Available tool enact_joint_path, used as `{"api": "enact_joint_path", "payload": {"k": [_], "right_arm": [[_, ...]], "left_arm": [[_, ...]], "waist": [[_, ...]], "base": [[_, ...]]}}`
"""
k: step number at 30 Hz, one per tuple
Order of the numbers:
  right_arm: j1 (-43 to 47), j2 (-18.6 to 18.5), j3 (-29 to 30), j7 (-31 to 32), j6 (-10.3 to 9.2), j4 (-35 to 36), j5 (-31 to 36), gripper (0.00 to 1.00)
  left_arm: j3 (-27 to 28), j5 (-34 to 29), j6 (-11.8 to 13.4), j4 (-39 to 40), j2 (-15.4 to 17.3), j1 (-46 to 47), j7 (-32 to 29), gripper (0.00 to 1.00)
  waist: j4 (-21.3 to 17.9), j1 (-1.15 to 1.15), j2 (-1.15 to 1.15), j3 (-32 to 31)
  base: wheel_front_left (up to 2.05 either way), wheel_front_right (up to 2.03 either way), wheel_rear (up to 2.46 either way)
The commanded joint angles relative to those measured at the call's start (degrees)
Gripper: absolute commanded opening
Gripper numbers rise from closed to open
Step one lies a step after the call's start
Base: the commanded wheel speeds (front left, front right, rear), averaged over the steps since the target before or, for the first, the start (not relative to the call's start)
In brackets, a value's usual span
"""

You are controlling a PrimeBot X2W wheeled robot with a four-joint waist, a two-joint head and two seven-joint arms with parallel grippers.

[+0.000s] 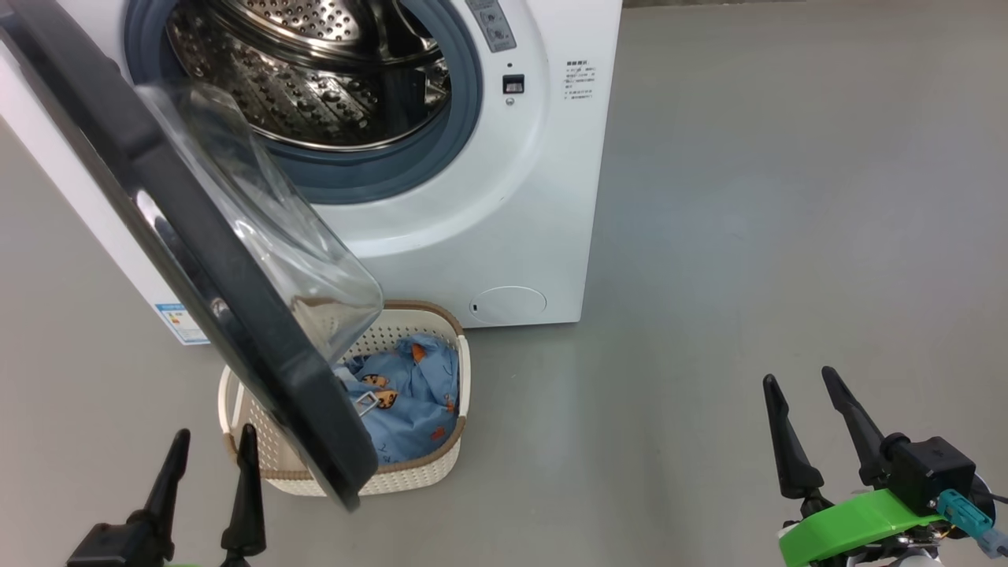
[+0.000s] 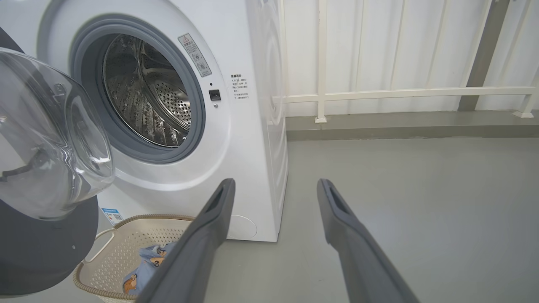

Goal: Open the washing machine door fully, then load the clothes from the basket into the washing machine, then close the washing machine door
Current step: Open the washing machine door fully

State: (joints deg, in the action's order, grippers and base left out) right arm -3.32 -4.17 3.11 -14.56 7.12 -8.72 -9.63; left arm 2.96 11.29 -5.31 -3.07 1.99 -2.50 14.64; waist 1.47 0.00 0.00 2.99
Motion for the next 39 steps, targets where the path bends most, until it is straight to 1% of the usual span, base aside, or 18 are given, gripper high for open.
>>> {"api": "enact_joint_path", "payload": {"k": [1, 7, 8, 9, 10, 14, 19, 24, 27, 30, 33, 38, 39], "right_arm": [[-0.1, -0.2, -1.0, -0.4, 0.36, 1.0, 0.4, 1.00], [-0.1, -0.2, -1.3, -0.4, 0.36, 0.0, 0.0, 1.00], [-0.1, -0.2, -1.4, -0.4, 0.36, -0.2, 0.0, 1.00], [-0.1, -0.3, -1.4, -0.4, 0.36, -0.3, 0.0, 1.00], [-0.1, -0.3, -1.4, -0.4, 0.36, -0.3, 0.0, 1.00], [-0.2, -0.3, -1.4, -0.4, 0.36, -0.4, -0.1, 1.00], [-0.3, -0.2, -1.3, -0.4, 0.36, -0.3, -0.3, 1.00], [-0.3, -0.2, -1.3, -0.4, 0.36, -0.2, -0.7, 1.00], [-0.3, -0.1, -1.5, -0.4, 0.36, -0.1, -0.8, 1.00], [-0.3, 0.0, -1.7, -0.4, 0.36, -0.2, -0.8, 1.00], [-0.3, 0.0, -1.8, -0.4, 0.36, -0.2, -0.9, 1.00], [-0.4, 0.1, -2.2, -0.4, 0.36, 0.1, -1.7, 1.00], [-0.4, 0.1, -2.2, -0.4, 0.36, 0.1, -1.7, 1.00]], "left_arm": [[1.7, -0.6, -0.3, 1.5, 0.9, 0.5, 0.4, 1.00], [1.1, -0.6, -0.6, 1.0, 0.9, 0.3, 0.4, 1.00], [0.9, -0.6, -0.7, 0.7, 0.9, 0.3, 0.4, 0.70], [0.8, -0.6, -0.8, 0.5, 0.9, 0.2, 0.4, 0.28], [0.8, -0.6, -0.9, 0.4, 0.9, 0.2, 0.4, 0.00], [1.3, -0.6, -1.1, 1.2, 0.9, 0.6, 0.4, 0.00], [4.6, -0.1, -0.3, 4.8, 0.9, 1.4, 0.4, 0.00], [8.1, 1.4, -0.5, 11.4, 0.9, 3.6, 0.4, 0.00], [8.6, 2.0, -1.0, 16.6, 0.9, 5.6, 0.4, 0.00], [6.7, 2.0, -1.6, 21.5, 0.9, 7.3, 0.4, 0.00], [2.9, 1.3, -2.0, 25.3, 0.9, 8.4, 0.4, 0.00], [-5.6, 1.1, -2.1, 27.4, 0.9, 8.9, 0.4, 0.00], [-5.6, 1.1, -2.1, 27.4, 0.9, 8.9, 0.4, 0.00]], "waist": [[0.0, 0.00, 0.00, -0.1], [0.1, 0.00, 0.00, -0.3], [0.1, 0.00, 0.00, -0.3], [0.1, 0.00, 0.00, -0.3], [0.1, 0.00, 0.00, -0.3], [0.2, 0.00, 0.00, -0.2], [0.3, 0.00, 0.00, -0.2], [0.5, 0.00, 0.00, -0.2], [0.6, 0.00, 0.00, -0.3], [0.6, 0.00, 0.00, -0.3], [0.5, 0.00, 0.00, -0.2], [0.3, 0.00, 0.00, 0.0], [0.3, 0.00, 0.00, 0.0]], "base": [[0.00, 0.00, 0.00], [0.00, 0.00, 0.00], [0.00, 0.00, 0.00], [0.00, 0.00, 0.00], [0.00, 0.00, 0.00], [0.00, 0.00, 0.00], [0.00, 0.00, 0.00], [0.00, 0.00, 0.00], [0.00, 0.00, 0.00], [0.00, 0.00, 0.00], [0.00, 0.00, 0.00], [0.00, 0.00, 0.00], [0.00, 0.00, 0.00]]}}
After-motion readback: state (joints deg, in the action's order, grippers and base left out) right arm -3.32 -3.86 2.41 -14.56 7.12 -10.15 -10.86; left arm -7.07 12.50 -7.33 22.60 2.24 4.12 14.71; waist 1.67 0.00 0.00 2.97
